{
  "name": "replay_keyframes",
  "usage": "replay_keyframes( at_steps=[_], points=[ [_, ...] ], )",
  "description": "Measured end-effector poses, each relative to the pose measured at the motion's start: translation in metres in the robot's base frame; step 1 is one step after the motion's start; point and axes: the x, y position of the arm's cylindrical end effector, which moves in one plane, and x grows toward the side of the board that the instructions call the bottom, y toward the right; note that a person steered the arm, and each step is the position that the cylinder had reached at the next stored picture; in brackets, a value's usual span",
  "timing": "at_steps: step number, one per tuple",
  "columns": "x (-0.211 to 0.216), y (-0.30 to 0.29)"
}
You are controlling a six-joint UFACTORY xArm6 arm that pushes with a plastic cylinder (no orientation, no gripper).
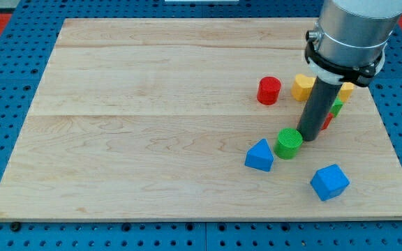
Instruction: Move the yellow hexagon to the top center of the board
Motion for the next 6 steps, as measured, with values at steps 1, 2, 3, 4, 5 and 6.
replay_keyframes(
  at_steps=[1,2,3,4,5,6],
  points=[
    [0.000,-0.001],
    [0.015,0.000],
    [0.035,0.026],
    [0.033,0.070],
    [0.004,0.103],
    [-0.033,0.110]
  ],
)
